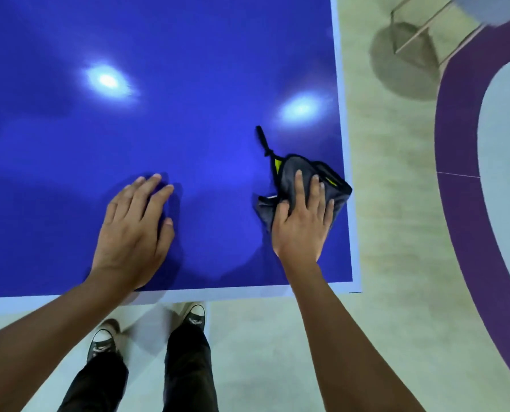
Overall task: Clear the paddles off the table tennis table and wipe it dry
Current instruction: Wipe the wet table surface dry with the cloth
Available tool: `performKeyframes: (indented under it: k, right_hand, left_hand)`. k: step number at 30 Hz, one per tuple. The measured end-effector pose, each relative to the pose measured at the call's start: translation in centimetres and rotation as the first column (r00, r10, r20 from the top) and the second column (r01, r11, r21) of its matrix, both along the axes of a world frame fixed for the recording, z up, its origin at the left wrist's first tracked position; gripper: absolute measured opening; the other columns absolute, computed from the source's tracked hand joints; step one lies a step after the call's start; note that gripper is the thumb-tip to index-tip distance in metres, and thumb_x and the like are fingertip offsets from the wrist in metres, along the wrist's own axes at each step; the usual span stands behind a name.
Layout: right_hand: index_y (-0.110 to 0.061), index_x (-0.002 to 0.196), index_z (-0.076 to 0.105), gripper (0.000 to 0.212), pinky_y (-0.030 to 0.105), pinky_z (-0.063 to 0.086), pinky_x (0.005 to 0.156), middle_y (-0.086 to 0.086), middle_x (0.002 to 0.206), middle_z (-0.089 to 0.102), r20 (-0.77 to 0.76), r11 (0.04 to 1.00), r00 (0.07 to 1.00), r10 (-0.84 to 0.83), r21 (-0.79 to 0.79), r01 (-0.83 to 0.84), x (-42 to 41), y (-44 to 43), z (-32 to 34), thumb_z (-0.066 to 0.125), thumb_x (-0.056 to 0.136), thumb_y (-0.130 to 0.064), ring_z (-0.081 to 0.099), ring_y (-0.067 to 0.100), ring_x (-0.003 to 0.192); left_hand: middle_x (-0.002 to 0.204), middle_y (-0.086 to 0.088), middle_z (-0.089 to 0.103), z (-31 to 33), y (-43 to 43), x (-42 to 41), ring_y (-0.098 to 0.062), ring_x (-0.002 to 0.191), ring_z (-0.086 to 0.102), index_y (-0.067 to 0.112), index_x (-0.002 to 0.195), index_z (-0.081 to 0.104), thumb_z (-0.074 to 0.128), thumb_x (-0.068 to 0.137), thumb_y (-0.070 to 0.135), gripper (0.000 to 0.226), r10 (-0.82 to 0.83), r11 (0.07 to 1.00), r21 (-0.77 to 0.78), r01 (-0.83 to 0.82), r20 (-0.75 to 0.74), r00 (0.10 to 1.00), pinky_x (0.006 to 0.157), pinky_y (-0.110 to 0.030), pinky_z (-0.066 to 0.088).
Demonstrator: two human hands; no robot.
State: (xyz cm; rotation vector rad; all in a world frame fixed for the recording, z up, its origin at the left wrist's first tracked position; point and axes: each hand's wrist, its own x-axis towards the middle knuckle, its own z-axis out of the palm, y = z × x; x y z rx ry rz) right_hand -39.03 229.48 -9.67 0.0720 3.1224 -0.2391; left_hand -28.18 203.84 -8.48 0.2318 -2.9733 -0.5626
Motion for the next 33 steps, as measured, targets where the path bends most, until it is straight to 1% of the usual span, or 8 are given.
performKeyframes:
  k: [3, 9, 14, 18, 22, 26, 30, 33]
  right_hand:
    - [-0.034, 0.161, 0.021, 0.064, 0.045, 0.003, 0.128, 0.002, 0.169, 0.019, -0.011, 0.997, 0.997, 0.079, -0.008, -0.079, -3.7, 0.7, -0.2, 0.028, 0.099, -0.046, 0.011, 0.021, 0.157]
    - [-0.033, 0.161, 0.023, 0.062, 0.046, 0.005, 0.127, 0.005, 0.169, 0.018, -0.004, 0.992, 0.992, 0.129, -0.011, -0.129, -19.2, 1.4, 0.0, 0.030, 0.101, -0.045, 0.012, 0.022, 0.156]
    - [-0.034, 0.162, 0.019, 0.062, 0.045, 0.003, 0.127, 0.005, 0.170, 0.015, 0.026, 0.990, 0.990, 0.139, -0.013, -0.139, -22.9, 1.6, 0.6, 0.028, 0.102, -0.045, 0.011, 0.022, 0.157]
    - [-0.033, 0.162, 0.021, 0.061, 0.044, 0.003, 0.127, 0.004, 0.170, 0.015, 0.036, 0.990, 0.990, 0.138, -0.045, -0.136, -18.7, 2.6, 0.8, 0.028, 0.102, -0.041, 0.011, 0.021, 0.157]
    - [-0.033, 0.160, 0.026, 0.061, 0.043, 0.006, 0.127, 0.004, 0.169, 0.021, -0.017, 0.993, 0.994, 0.105, -0.056, -0.106, -10.0, 4.8, 0.6, 0.029, 0.100, -0.042, 0.016, 0.020, 0.156]
    - [-0.034, 0.160, 0.025, 0.061, 0.043, 0.007, 0.127, 0.002, 0.169, 0.020, -0.039, 0.999, 0.999, 0.027, -0.028, -0.028, -2.2, 7.0, 0.4, 0.028, 0.100, -0.043, 0.015, 0.019, 0.156]
    - [-0.032, 0.162, 0.020, 0.062, 0.047, 0.004, 0.127, 0.005, 0.170, 0.014, 0.000, 0.987, 0.987, -0.158, -0.025, 0.158, 0.9, 3.7, 0.4, 0.028, 0.101, -0.042, 0.010, 0.021, 0.157]
    - [-0.030, 0.163, 0.017, 0.064, 0.048, 0.001, 0.127, 0.006, 0.170, 0.011, 0.001, 0.986, 0.986, -0.167, -0.012, 0.167, 3.2, -2.2, 0.4, 0.027, 0.101, -0.043, 0.008, 0.022, 0.157]
  left_hand:
    - [0.156, -0.015, 0.039, -0.7, 1.0, -0.9, -0.038, 0.146, 0.033, 0.006, 0.145, 0.047, 0.038, 0.098, 0.030, 0.054, 0.032, 0.998, -0.063, -0.030, 0.034, 0.999, 0.118, -0.053, 0.027]
    - [0.155, -0.015, 0.042, -1.1, 1.1, -0.7, -0.039, 0.145, 0.036, 0.006, 0.145, 0.049, 0.040, 0.098, 0.031, 0.054, 0.065, 0.993, -0.102, -0.065, -0.005, 0.998, 0.118, -0.053, 0.027]
    - [0.156, -0.014, 0.040, -1.2, 0.9, -0.7, -0.038, 0.145, 0.034, 0.008, 0.145, 0.048, 0.042, 0.097, 0.029, 0.052, 0.054, 0.996, -0.068, -0.054, -0.001, 0.999, 0.118, -0.053, 0.025]
    - [0.156, -0.012, 0.040, -0.8, 1.1, -0.5, -0.036, 0.146, 0.032, 0.010, 0.144, 0.047, 0.041, 0.097, 0.029, 0.052, 0.063, 0.997, -0.037, -0.063, 0.011, 0.998, 0.118, -0.051, 0.023]
    - [0.157, -0.012, 0.039, -1.0, 0.6, -0.4, -0.036, 0.146, 0.031, 0.010, 0.145, 0.046, 0.037, 0.098, 0.030, 0.052, 0.043, 0.998, -0.034, -0.043, -0.003, 0.999, 0.119, -0.050, 0.023]
    - [0.157, -0.014, 0.039, -1.1, -0.7, 0.3, -0.035, 0.146, 0.034, 0.010, 0.146, 0.047, 0.040, 0.098, 0.025, 0.051, -0.023, 0.997, 0.072, 0.028, -0.067, 0.998, 0.119, -0.050, 0.026]
    - [0.159, -0.015, 0.037, -0.7, -4.3, 4.8, -0.035, 0.146, 0.033, 0.010, 0.150, 0.043, 0.041, 0.098, 0.023, 0.053, -0.014, 1.000, 0.020, 0.015, -0.048, 0.999, 0.120, -0.049, 0.026]
    - [0.161, -0.014, 0.033, -0.7, -8.6, 10.4, -0.035, 0.148, 0.030, 0.010, 0.151, 0.039, 0.038, 0.098, 0.023, 0.055, 0.065, 0.997, -0.039, -0.065, 0.004, 0.998, 0.122, -0.049, 0.024]
